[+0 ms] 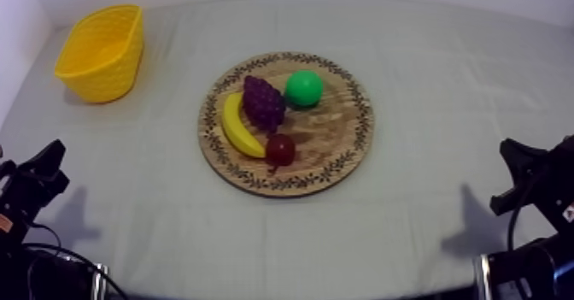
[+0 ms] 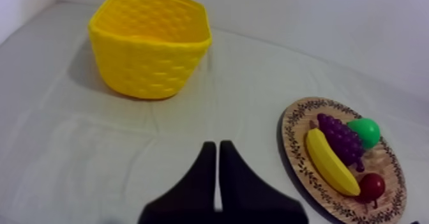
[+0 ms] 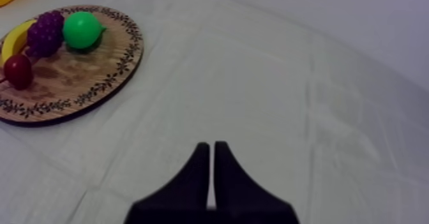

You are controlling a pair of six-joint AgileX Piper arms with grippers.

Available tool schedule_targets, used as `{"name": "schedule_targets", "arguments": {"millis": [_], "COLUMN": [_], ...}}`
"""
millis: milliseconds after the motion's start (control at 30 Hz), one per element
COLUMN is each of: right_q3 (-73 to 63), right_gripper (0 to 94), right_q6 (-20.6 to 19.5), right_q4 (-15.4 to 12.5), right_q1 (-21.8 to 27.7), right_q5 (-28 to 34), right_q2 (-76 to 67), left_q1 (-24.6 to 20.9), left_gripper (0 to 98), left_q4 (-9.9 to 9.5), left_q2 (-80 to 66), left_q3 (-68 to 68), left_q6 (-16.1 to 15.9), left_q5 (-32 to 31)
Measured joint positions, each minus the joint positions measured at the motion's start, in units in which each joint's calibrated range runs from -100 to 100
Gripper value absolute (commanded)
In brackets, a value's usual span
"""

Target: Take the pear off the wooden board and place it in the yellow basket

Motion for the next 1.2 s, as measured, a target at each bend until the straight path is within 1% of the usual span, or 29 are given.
{"name": "schedule_targets", "arguments": {"millis": [533,667,800,1000,1067,1200], "right_q3": [0.0,0.0,0.0,0.0,0.0,0.0], "right_gripper": [0.4,0.4,0.4,0.4,0.4,0.4], "right_q6": [0.0,-0.1,-0.1,-0.1,-0.1,0.0], "right_q4": [0.0,0.0,0.0,0.0,0.0,0.0], "right_q1": [0.0,0.0,0.0,0.0,0.0,0.0], "right_q5": [0.0,0.0,0.0,0.0,0.0,0.0], "right_q2": [0.0,0.0,0.0,0.0,0.0,0.0], "left_q1": [0.0,1.1,3.4,8.4,10.6,14.4], "left_gripper": [0.0,0.0,0.0,0.0,0.0,0.0], "left_q4": [0.0,0.06,0.54,2.12,2.12,2.12], "left_q2": [0.0,0.0,0.0,0.0,0.1,0.1], "left_q3": [0.0,-0.3,-0.7,-0.9,-0.9,-1.0], "left_q6": [-0.1,-1.0,-1.2,-3.9,-4.4,-4.1], "left_q5": [0.0,0.9,2.7,3.1,3.1,3.1]}}
